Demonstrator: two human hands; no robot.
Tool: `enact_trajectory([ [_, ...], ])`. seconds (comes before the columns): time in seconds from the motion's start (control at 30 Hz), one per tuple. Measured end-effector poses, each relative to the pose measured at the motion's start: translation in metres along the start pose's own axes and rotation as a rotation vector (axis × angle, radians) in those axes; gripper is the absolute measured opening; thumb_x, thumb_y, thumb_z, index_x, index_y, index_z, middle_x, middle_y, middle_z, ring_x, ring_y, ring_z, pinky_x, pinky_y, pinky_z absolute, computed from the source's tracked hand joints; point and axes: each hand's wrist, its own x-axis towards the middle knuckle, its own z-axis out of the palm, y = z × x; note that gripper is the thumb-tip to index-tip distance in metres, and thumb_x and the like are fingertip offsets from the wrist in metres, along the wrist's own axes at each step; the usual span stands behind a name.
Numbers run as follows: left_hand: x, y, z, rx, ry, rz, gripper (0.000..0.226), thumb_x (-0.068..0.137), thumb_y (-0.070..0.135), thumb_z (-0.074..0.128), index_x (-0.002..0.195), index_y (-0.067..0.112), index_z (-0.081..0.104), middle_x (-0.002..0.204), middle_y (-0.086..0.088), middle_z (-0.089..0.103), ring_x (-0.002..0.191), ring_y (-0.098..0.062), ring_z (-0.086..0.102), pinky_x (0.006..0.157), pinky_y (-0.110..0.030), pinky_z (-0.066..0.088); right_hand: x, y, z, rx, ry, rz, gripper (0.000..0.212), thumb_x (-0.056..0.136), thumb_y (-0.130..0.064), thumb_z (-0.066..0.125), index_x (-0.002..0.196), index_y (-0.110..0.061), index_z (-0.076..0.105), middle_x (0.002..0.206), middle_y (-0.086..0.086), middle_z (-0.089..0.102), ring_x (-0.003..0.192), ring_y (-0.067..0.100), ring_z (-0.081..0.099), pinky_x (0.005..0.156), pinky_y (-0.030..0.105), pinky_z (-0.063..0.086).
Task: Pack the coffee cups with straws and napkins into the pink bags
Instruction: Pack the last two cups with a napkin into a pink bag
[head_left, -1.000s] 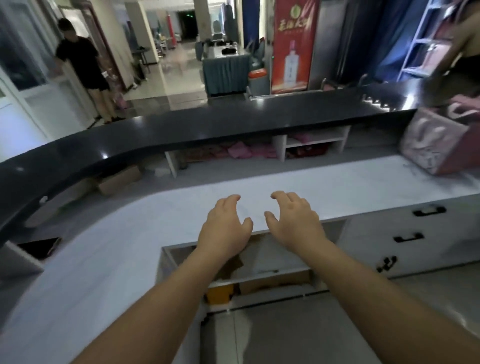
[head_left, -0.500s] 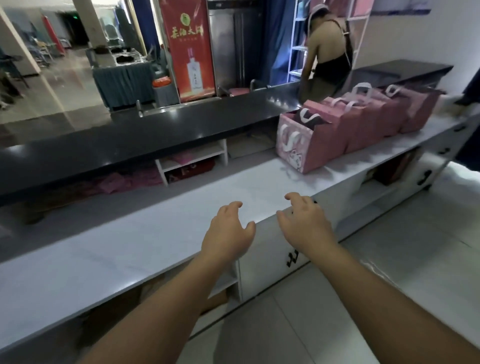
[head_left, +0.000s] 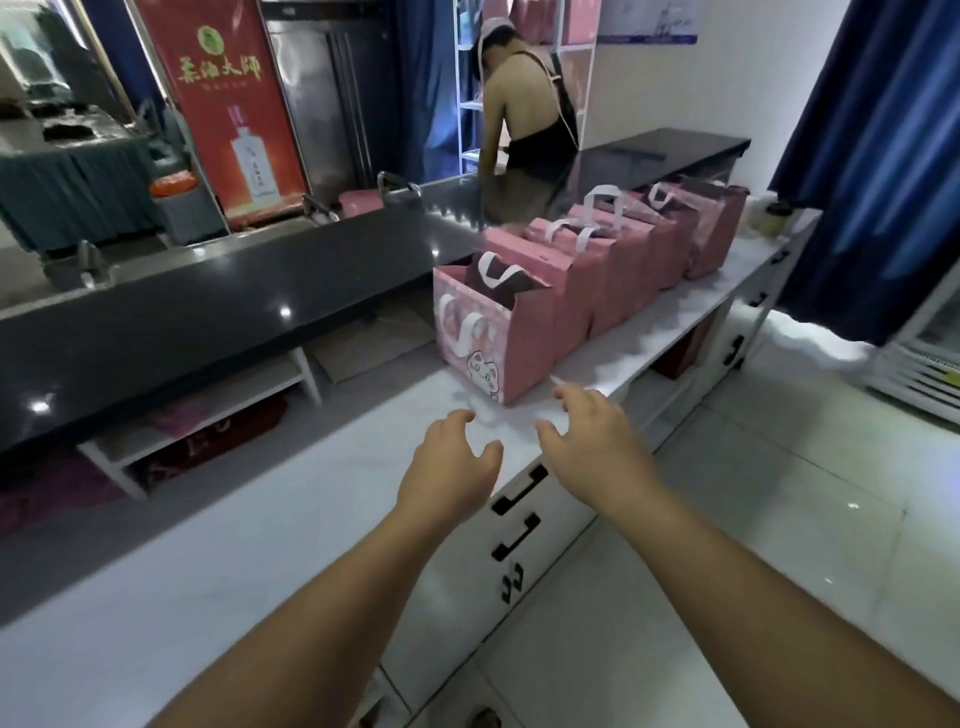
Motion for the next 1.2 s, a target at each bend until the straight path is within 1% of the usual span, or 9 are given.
enact_trajectory([
  [0.13, 0.093, 0.009, 0.004, -0.073, -0.010, -0.005, 0.061, 0.097, 0.048, 0.055, 0.152, 0.026, 0.044, 0.153, 0.000, 0.050, 0.131, -0.024, 0.057, 0.104, -0.047, 0.052, 0.083, 0.001, 0.001, -0.053, 0.012, 0.005, 0.043, 0.098, -0.043, 0.052, 0.135, -0.022, 0.052, 0.127, 0.003, 0.059, 0.118, 0.027, 0.052, 0.096, 0.046, 0.049],
  [0.37, 0.211, 0.020, 0.014, -0.103, 0.000, -0.026, 0.052, 0.096, 0.047, 0.057, 0.142, 0.024, 0.054, 0.142, -0.001, 0.060, 0.121, -0.024, 0.062, 0.087, -0.035, 0.047, 0.205, 0.007, 0.002, -0.161, 0.000, -0.002, 0.042, 0.098, -0.042, 0.053, 0.132, -0.017, 0.053, 0.120, 0.008, 0.061, 0.112, 0.032, 0.054, 0.093, 0.046, 0.050],
  [0.43, 0.236, 0.020, 0.014, -0.098, 0.006, -0.039, 0.052, 0.096, 0.048, 0.055, 0.142, 0.023, 0.054, 0.142, -0.002, 0.060, 0.111, -0.021, 0.064, 0.084, -0.033, 0.049, 0.236, 0.008, 0.003, -0.191, -0.016, -0.027, 0.042, 0.098, -0.041, 0.053, 0.132, -0.016, 0.053, 0.120, 0.009, 0.061, 0.112, 0.032, 0.054, 0.094, 0.047, 0.050],
  [0.57, 0.283, 0.023, 0.015, -0.061, 0.026, -0.116, 0.061, 0.094, 0.054, 0.052, 0.146, 0.022, 0.052, 0.150, -0.003, 0.055, 0.118, -0.028, 0.064, 0.094, -0.052, 0.058, 0.304, 0.007, 0.008, -0.250, -0.067, -0.106, 0.042, 0.098, -0.039, 0.054, 0.130, -0.013, 0.053, 0.124, 0.010, 0.060, 0.116, 0.034, 0.053, 0.098, 0.048, 0.048],
  [0.7, 0.326, 0.028, 0.023, -0.059, 0.072, -0.212, 0.056, 0.088, 0.056, 0.053, 0.132, 0.022, 0.058, 0.130, -0.003, 0.063, 0.104, -0.026, 0.067, 0.089, -0.049, 0.060, 0.368, 0.006, 0.020, -0.266, -0.105, -0.195, 0.038, 0.092, -0.035, 0.058, 0.124, -0.013, 0.054, 0.121, 0.009, 0.059, 0.116, 0.033, 0.052, 0.094, 0.048, 0.050],
  [0.9, 0.366, 0.045, 0.035, -0.014, 0.126, -0.355, 0.066, 0.076, 0.073, 0.055, 0.118, 0.022, 0.053, 0.107, 0.001, 0.066, 0.093, -0.025, 0.069, 0.079, -0.047, 0.063, 0.434, 0.013, 0.049, -0.344, -0.186, -0.304, 0.060, 0.083, -0.024, 0.071, 0.137, -0.015, 0.047, 0.123, 0.008, 0.060, 0.111, 0.030, 0.057, 0.085, 0.040, 0.050],
  [1.0, 0.380, 0.050, 0.039, -0.030, 0.127, -0.431, 0.061, 0.080, 0.064, 0.063, 0.122, 0.022, 0.052, 0.105, 0.001, 0.068, 0.090, -0.023, 0.071, 0.076, -0.044, 0.064, 0.455, 0.017, 0.064, -0.397, -0.213, -0.341, 0.060, 0.082, -0.020, 0.075, 0.137, -0.015, 0.051, 0.116, 0.005, 0.063, 0.100, 0.030, 0.066, 0.071, 0.040, 0.051],
  [1.07, 0.385, 0.051, 0.041, -0.019, 0.124, -0.470, 0.052, 0.085, 0.053, 0.065, 0.124, 0.022, 0.051, 0.102, 0.000, 0.069, 0.086, -0.022, 0.071, 0.073, -0.042, 0.064, 0.467, 0.017, 0.069, -0.414, -0.249, -0.309, 0.060, 0.083, -0.016, 0.071, 0.139, -0.017, 0.049, 0.112, 0.005, 0.063, 0.094, 0.034, 0.068, 0.063, 0.041, 0.043],
  [1.2, 0.385, 0.046, 0.041, 0.044, 0.149, -0.525, 0.022, 0.091, 0.038, 0.055, 0.105, 0.023, 0.061, 0.084, 0.001, 0.068, 0.072, -0.020, 0.067, 0.061, -0.034, 0.058, 0.488, 0.014, 0.076, -0.490, -0.369, -0.241, 0.081, 0.085, -0.011, 0.064, 0.157, -0.015, 0.028, 0.121, 0.007, 0.061, 0.099, 0.037, 0.066, 0.065, 0.044, 0.043],
])
